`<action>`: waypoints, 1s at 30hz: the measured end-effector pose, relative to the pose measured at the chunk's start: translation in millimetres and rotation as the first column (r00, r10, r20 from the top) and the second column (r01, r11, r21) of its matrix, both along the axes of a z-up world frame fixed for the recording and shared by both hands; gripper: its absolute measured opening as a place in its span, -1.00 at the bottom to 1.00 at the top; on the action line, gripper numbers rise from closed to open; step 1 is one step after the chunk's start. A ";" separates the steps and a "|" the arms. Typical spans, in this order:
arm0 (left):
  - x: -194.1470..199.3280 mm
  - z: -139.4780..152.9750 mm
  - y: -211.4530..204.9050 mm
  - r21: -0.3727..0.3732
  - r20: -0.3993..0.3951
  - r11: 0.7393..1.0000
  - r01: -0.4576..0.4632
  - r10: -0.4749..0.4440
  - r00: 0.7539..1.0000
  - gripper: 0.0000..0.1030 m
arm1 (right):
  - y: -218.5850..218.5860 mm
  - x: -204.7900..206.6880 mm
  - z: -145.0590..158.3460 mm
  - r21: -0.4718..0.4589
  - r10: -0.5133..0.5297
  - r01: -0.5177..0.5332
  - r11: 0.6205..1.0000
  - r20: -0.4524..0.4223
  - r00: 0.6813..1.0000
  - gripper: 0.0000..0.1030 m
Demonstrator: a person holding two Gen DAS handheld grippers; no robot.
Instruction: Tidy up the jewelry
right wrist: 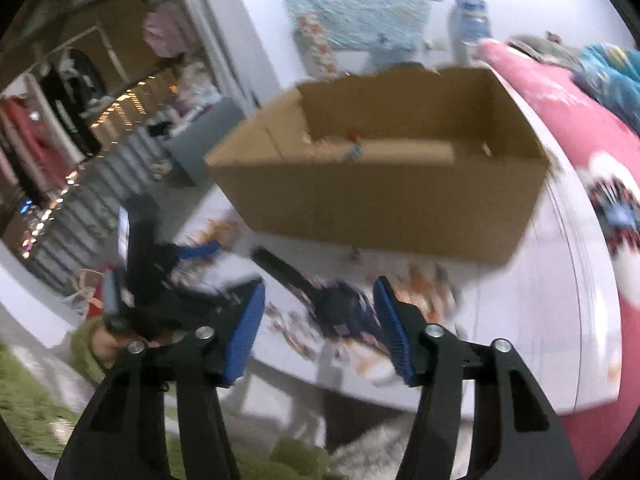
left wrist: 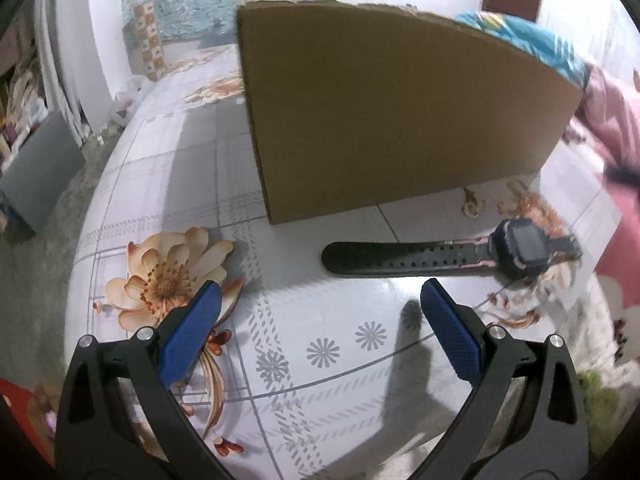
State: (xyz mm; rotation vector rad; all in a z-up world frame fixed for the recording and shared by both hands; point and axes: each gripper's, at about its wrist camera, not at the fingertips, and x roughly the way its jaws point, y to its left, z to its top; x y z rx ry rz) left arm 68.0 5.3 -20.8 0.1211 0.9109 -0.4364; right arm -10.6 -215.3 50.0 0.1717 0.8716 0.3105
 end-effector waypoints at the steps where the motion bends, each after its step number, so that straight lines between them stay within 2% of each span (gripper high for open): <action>1: 1.1 1.1 2.4 -0.018 -0.007 1.000 -0.005 0.005 1.000 0.86 | -0.1 -3.0 -7.1 -0.016 -0.020 0.020 1.000 -0.018 1.000 -0.05; 6: 1.6 10.2 15.6 -0.142 -0.044 0.989 -0.037 0.031 0.999 0.82 | 9.3 -4.9 -19.9 -0.071 -0.034 0.034 0.997 -0.002 0.999 -0.17; 9: 0.4 15.5 19.2 -0.203 -0.062 0.978 -0.054 0.042 0.997 0.61 | 19.2 -0.8 -24.1 -0.109 -0.023 0.026 0.994 0.026 0.999 -0.18; 10: -0.2 16.4 20.0 -0.230 -0.072 0.971 -0.060 0.044 0.996 0.50 | 22.4 2.2 -25.2 -0.124 -0.015 0.019 0.992 0.037 0.999 -0.18; 12: -0.1 17.2 22.2 -0.280 -0.097 0.957 -0.075 0.050 0.994 0.45 | 27.8 5.9 -27.3 -0.144 -0.004 0.012 0.989 0.055 0.998 -0.19; 13: 1.9 16.9 24.1 -0.304 -0.114 0.949 -0.088 0.056 0.992 0.35 | 28.5 7.1 -29.4 -0.150 0.002 0.007 0.989 0.060 0.998 -0.19; 16: 9.9 12.6 26.3 -0.339 -0.163 0.933 -0.123 0.070 0.984 0.15 | 33.2 13.8 -38.4 -0.175 0.012 -0.001 0.985 0.061 0.998 -0.19; 20: 23.1 7.4 28.1 -0.372 -0.225 0.915 -0.157 0.075 0.972 0.04 | 34.8 17.0 -52.4 -0.188 0.023 -0.016 0.982 0.035 0.999 -0.19; 26: 35.5 5.6 31.1 -0.423 -0.262 0.889 -0.175 0.065 0.963 0.03 | 39.1 14.5 -55.9 -0.225 0.036 -0.022 0.974 0.058 0.998 -0.19; 28: 39.7 4.3 32.5 -0.458 -0.283 0.870 -0.183 0.053 0.958 0.03 | 37.7 13.9 -57.2 -0.224 0.039 -0.025 0.974 0.062 0.997 -0.19; 30: 43.6 1.1 37.1 -0.514 -0.321 0.833 -0.204 0.034 0.947 0.03 | 37.7 12.7 -58.1 -0.218 0.043 -0.028 0.976 0.063 0.997 -0.19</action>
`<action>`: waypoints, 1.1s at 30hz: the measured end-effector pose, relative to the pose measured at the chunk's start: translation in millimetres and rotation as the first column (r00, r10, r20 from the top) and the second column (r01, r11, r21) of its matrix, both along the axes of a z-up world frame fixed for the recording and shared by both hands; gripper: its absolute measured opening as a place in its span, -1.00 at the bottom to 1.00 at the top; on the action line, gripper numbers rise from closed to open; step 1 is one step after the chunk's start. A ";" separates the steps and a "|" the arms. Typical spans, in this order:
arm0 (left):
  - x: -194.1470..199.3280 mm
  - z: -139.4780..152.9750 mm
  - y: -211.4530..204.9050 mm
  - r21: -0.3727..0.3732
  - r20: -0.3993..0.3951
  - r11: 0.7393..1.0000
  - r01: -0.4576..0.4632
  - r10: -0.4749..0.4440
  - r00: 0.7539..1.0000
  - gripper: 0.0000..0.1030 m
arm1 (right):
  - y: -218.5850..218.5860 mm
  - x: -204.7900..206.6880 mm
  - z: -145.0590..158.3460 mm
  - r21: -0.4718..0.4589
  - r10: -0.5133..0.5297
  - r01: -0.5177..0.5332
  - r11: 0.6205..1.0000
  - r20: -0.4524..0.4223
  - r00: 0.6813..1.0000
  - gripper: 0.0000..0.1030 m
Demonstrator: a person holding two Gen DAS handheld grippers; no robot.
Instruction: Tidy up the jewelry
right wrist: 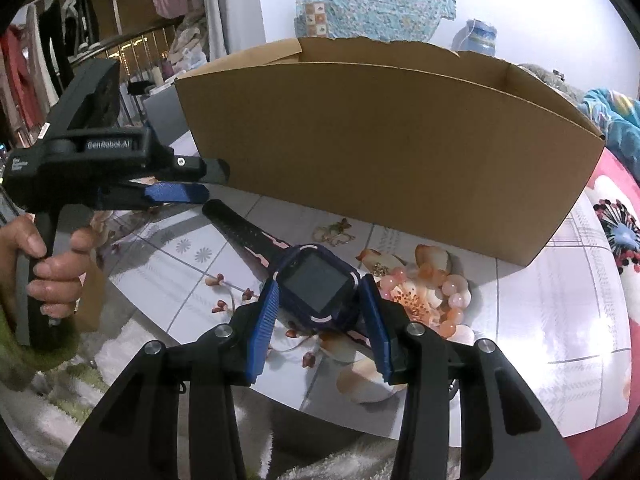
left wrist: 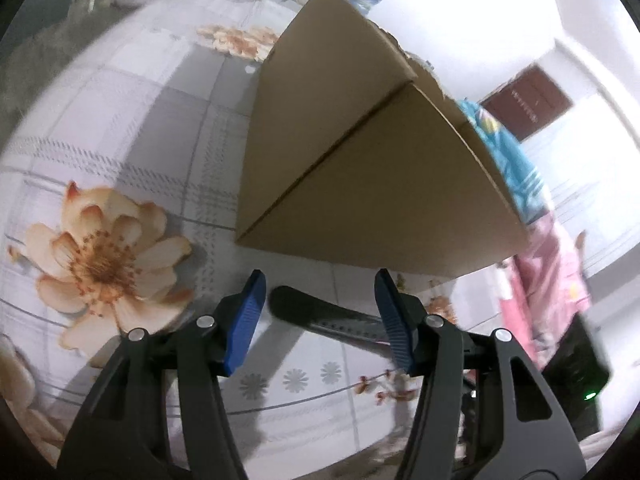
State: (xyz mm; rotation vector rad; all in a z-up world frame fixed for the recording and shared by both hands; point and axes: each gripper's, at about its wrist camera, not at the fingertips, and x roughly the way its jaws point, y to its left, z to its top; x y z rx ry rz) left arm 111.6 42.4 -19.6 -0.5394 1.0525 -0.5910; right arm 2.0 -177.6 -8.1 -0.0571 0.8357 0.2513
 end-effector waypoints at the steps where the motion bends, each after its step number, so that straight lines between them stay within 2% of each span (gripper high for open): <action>1: 0.7 -1.2 3.4 -0.030 -0.015 0.999 -0.013 0.013 1.000 0.03 | -0.9 -1.4 -0.6 0.005 0.002 -0.002 1.000 0.001 1.000 -0.19; 3: 1.2 -5.1 10.1 -0.084 -0.040 0.996 -0.033 0.030 0.999 0.03 | -2.8 -1.1 -1.3 0.011 0.006 -0.006 1.000 0.002 1.000 -0.19; 5: 1.4 -7.1 20.4 -0.179 -0.065 0.982 -0.058 0.046 0.997 0.03 | -3.3 -0.9 -1.9 0.013 0.010 -0.010 1.000 0.004 1.000 -0.19; 9: 2.7 -12.5 35.5 -0.397 -0.121 0.914 -0.083 0.037 0.992 0.03 | -5.8 -1.6 -3.1 0.015 0.016 -0.016 1.000 0.012 1.000 -0.19; 10: 3.4 -15.3 38.4 -0.459 -0.141 0.884 -0.091 0.029 0.990 0.03 | -5.7 -1.2 -3.0 0.015 0.017 -0.018 1.000 0.014 1.000 -0.19; 12: 4.0 -20.0 40.7 -0.521 -0.169 0.846 -0.110 0.023 0.985 0.03 | -5.9 -1.7 -3.3 0.016 0.018 -0.019 1.000 0.017 1.000 -0.19; 13: 4.0 -21.4 40.8 -0.531 -0.179 0.839 -0.118 0.026 0.984 0.03 | -6.0 -1.9 -3.4 0.017 0.019 -0.019 1.000 0.018 1.000 -0.19; 14: 4.3 -21.3 39.4 -0.521 -0.186 0.845 -0.122 0.027 0.982 0.03 | -6.5 -2.0 -3.8 0.017 0.019 -0.020 1.000 0.019 1.000 -0.19; 19: 1.4 -9.9 34.7 -0.357 -0.149 0.927 -0.114 0.064 0.987 0.03 | -5.7 -3.9 -4.2 0.007 0.022 -0.022 1.000 0.025 0.999 -0.19; 20: 1.0 -7.2 32.9 -0.338 -0.143 0.935 -0.107 0.061 0.988 0.03 | -5.5 -4.3 -4.1 0.004 0.022 -0.022 1.000 0.026 0.999 -0.19; 22: 1.6 -9.3 35.6 -0.347 -0.144 0.932 -0.105 0.058 0.988 0.04 | -5.9 -4.8 -4.0 0.007 0.022 -0.022 1.000 0.027 0.999 -0.19; 24: 0.8 -11.5 41.2 -0.393 -0.172 0.910 -0.130 0.067 0.983 0.04 | -6.9 -4.3 -3.9 0.013 0.022 -0.022 1.000 0.025 0.999 -0.19; 26: 1.0 -14.6 46.0 -0.410 -0.186 0.900 -0.146 0.074 0.980 0.04 | -7.3 -4.0 -3.9 0.011 0.022 -0.022 1.000 0.024 0.999 -0.19; 30: -4.2 -4.3 42.2 -0.314 -0.159 0.941 -0.128 0.081 0.984 0.06 | -11.1 -1.6 -7.6 0.037 0.016 -0.016 0.999 -0.019 1.000 -0.17; 33: -6.8 6.2 31.2 -0.176 -0.113 0.980 -0.097 0.078 0.990 0.07 | -10.8 -3.4 -5.9 0.029 0.017 -0.017 0.999 -0.020 1.000 -0.17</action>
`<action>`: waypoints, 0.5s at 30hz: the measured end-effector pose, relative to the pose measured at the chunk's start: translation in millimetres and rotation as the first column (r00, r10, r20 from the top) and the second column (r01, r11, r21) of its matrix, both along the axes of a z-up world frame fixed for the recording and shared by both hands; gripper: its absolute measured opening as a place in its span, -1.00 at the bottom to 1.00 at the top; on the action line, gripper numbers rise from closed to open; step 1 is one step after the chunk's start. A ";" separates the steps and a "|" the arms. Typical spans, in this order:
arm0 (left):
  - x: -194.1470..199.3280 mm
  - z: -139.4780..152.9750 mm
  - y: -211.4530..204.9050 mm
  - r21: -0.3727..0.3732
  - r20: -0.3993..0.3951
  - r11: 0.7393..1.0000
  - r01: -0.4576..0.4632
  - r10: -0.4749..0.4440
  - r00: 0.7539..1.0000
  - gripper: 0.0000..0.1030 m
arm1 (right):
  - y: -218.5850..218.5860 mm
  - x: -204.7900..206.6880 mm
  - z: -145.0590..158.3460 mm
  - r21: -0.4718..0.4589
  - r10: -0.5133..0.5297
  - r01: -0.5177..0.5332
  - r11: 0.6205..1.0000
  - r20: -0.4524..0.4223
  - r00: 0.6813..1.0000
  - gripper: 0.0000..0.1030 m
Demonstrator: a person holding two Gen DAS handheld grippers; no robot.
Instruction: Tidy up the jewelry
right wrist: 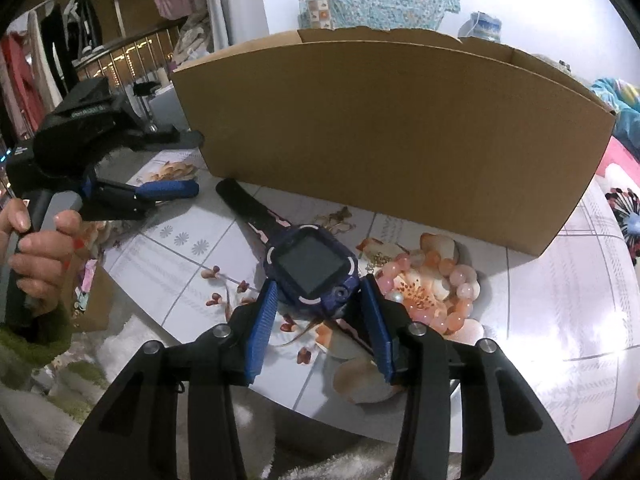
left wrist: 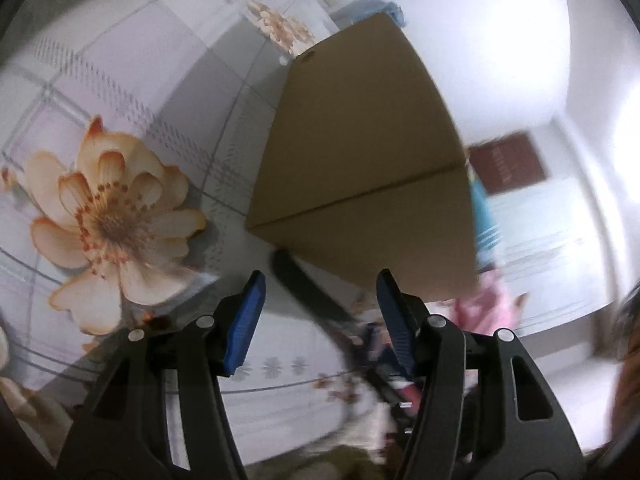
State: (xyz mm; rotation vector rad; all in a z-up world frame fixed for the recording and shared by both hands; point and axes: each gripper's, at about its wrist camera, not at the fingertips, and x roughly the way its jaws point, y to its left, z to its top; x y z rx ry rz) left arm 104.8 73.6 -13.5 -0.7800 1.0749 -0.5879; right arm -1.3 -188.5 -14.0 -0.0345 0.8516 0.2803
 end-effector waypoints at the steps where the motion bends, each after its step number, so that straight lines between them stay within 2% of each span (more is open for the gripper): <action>1: -0.7 4.8 -7.3 0.063 0.023 0.998 0.024 -0.026 0.999 0.08 | 0.1 -0.3 0.9 -0.002 0.000 0.000 1.000 0.000 1.000 -0.17; 3: -2.3 14.5 -15.9 0.120 0.050 0.992 0.047 -0.054 0.997 0.14 | 1.2 -0.5 1.6 -0.005 0.001 -0.001 1.000 0.001 1.000 -0.17; 5: -1.9 16.3 -23.8 0.129 0.056 0.990 0.063 -0.070 0.996 0.18 | 1.5 -1.1 2.7 -0.005 0.001 -0.001 1.000 0.001 1.000 -0.17; 8: 4.6 11.7 -31.1 0.057 0.035 0.995 0.080 -0.083 0.996 0.20 | 2.4 -1.3 2.8 -0.014 0.004 -0.004 1.000 0.003 1.000 -0.17; 9: 6.3 1.8 -33.2 0.045 0.035 0.996 0.077 -0.078 0.996 0.24 | 3.3 -1.2 2.8 -0.020 0.005 -0.005 1.000 0.004 1.000 -0.17; 13: 8.6 5.6 -37.1 0.046 0.041 0.995 0.086 -0.088 0.995 0.32 | 7.3 -1.1 1.8 -0.041 0.009 -0.009 0.999 0.010 1.000 -0.17; 15: 14.6 2.9 -40.7 0.023 0.030 0.996 0.091 -0.091 0.995 0.32 | 8.6 -1.3 -1.0 -0.046 0.011 -0.011 0.999 0.011 1.000 -0.18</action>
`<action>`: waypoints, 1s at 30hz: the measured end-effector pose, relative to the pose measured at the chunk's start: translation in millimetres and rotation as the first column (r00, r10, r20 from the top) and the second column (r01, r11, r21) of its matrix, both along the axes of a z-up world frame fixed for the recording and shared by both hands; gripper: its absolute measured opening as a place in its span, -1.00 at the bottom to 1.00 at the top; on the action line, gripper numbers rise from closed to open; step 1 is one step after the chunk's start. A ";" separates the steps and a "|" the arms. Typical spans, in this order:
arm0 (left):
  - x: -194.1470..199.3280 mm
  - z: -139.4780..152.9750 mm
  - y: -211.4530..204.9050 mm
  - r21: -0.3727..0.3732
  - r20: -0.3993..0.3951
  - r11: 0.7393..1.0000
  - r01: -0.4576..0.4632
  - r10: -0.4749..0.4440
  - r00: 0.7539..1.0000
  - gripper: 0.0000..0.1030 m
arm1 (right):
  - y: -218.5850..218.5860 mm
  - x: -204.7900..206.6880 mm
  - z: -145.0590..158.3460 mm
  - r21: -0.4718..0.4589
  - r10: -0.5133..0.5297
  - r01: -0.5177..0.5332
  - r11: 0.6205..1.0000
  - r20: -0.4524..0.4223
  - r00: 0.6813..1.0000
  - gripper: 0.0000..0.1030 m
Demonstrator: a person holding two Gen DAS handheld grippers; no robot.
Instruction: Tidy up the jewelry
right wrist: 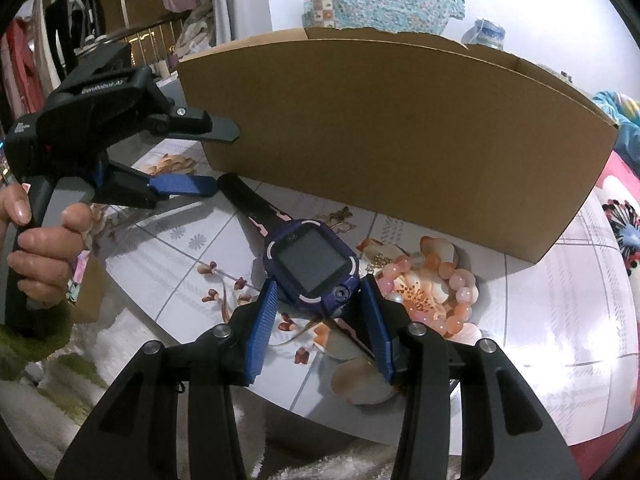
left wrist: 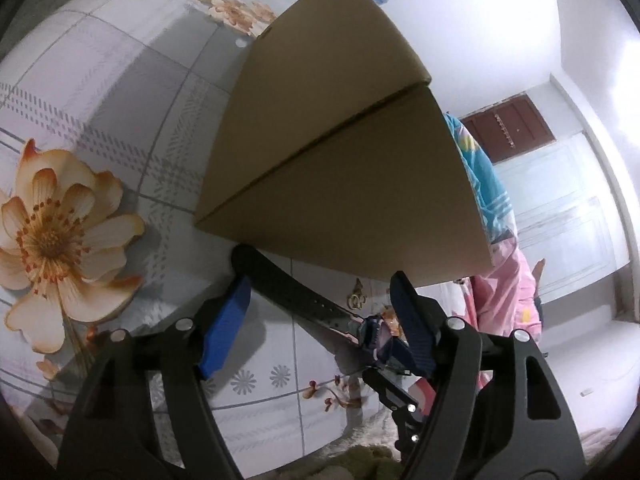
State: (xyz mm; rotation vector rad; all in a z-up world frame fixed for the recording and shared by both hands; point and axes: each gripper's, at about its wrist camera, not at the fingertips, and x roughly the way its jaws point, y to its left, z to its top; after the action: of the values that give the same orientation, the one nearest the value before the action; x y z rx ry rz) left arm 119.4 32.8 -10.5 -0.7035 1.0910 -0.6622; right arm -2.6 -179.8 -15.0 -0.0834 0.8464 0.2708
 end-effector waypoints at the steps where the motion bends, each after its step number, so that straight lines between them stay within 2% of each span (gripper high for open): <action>1: 0.5 -1.4 0.2 -0.035 -0.021 0.999 0.010 -0.011 1.000 0.32 | 0.3 0.1 0.2 -0.002 0.001 -0.001 1.000 0.000 1.000 -0.19; 3: -2.8 -1.5 -1.7 -0.092 -0.051 0.995 0.029 -0.033 0.998 0.32 | 0.3 -0.1 -0.6 -0.001 0.001 -0.001 1.000 0.000 1.000 -0.19; 9: -11.7 -13.9 -18.7 -0.193 -0.123 0.977 0.092 -0.117 0.985 0.32 | 0.8 -0.4 -1.2 0.000 0.002 -0.002 1.000 0.000 1.000 -0.19; 13: -10.7 -27.5 -31.9 -0.291 -0.190 0.950 0.112 -0.172 0.967 0.35 | 1.1 -0.6 -1.7 0.000 0.003 -0.003 1.000 0.001 1.000 -0.19; 19: -5.4 -32.4 -46.0 -0.265 -0.220 0.956 0.127 -0.189 0.957 0.35 | 0.4 1.2 -1.6 0.011 0.001 -0.001 1.000 0.003 1.000 -0.19; 26: 1.8 -32.0 -37.0 -0.225 -0.230 0.974 0.032 -0.085 0.970 0.35 | -0.5 0.7 -2.3 0.009 0.009 -0.009 1.000 0.009 1.000 -0.19; 30: 2.3 -34.8 -29.9 -0.220 -0.227 0.975 0.009 -0.060 0.972 0.35 | -1.4 0.0 -1.5 0.005 0.016 -0.016 1.000 0.012 1.000 -0.21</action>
State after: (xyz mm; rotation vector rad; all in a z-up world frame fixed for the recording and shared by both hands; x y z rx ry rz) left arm 121.7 2.9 -45.4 -0.9713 1.2594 -0.7508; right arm -2.6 -181.2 -16.5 -0.0867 0.8332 0.2874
